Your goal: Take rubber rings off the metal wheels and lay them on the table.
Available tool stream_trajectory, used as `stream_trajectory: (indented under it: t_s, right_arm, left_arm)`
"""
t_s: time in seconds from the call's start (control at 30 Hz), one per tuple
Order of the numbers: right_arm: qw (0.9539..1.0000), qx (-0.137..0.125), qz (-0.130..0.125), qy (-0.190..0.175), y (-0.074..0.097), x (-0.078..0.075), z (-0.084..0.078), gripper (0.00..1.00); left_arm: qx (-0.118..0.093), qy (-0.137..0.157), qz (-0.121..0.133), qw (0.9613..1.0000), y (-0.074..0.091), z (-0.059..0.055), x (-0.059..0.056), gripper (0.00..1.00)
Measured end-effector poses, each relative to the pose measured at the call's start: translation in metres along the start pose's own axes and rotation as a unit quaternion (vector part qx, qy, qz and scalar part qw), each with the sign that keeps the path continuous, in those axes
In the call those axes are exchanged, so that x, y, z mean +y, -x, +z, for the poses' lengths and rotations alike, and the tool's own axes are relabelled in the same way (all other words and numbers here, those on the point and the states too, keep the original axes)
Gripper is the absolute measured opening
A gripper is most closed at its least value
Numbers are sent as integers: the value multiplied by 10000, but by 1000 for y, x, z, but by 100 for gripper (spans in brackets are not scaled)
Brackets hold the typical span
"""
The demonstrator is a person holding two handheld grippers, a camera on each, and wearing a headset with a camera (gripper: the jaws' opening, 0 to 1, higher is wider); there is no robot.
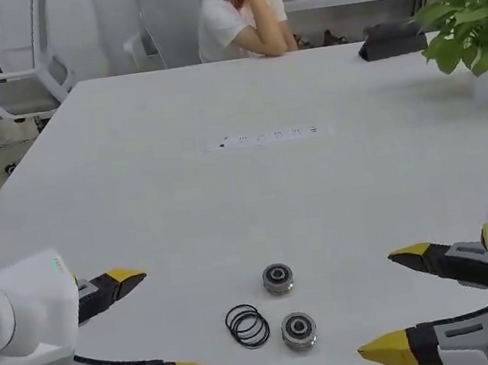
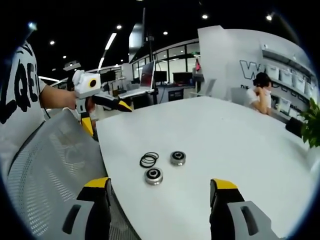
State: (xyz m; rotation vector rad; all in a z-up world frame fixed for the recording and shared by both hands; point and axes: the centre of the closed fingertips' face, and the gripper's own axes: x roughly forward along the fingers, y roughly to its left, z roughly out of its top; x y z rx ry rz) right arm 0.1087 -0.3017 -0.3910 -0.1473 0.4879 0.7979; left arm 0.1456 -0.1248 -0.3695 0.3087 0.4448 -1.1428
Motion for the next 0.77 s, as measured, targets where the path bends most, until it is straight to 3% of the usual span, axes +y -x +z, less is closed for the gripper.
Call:
stream_trajectory:
  t_s: [0.77]
  right_arm:
    - [9999,-50,-57,130,7,2,6,82]
  left_arm:
    - [-13,34,62,10000,6,0,-2,91]
